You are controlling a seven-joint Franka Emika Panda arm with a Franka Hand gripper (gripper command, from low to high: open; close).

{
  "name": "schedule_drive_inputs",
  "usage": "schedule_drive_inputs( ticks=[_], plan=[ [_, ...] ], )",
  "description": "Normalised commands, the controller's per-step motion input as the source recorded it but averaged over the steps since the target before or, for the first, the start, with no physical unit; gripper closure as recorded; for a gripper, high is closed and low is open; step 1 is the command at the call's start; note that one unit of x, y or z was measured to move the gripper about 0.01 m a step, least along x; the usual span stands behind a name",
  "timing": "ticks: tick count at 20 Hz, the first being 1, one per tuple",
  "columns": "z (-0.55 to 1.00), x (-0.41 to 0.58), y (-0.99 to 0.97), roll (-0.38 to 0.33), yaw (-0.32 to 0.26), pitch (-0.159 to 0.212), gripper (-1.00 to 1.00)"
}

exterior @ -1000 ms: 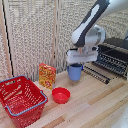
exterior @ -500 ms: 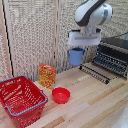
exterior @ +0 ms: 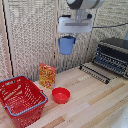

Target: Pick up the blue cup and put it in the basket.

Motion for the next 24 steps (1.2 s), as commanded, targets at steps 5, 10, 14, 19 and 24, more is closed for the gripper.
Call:
schedule_drive_inputs(
  ticks=[5,10,14,19,24],
  plan=[
    [0.20,0.235,0.94,0.000,0.015,0.035,1.00],
    [0.10,0.155,0.98,0.000,0.015,0.050,1.00],
    [0.05,0.140,0.98,0.000,0.014,0.045,1.00],
    [0.05,0.135,0.99,0.000,0.015,0.050,1.00],
    [0.01,0.150,0.99,0.000,0.020,0.081,1.00]
  ],
)
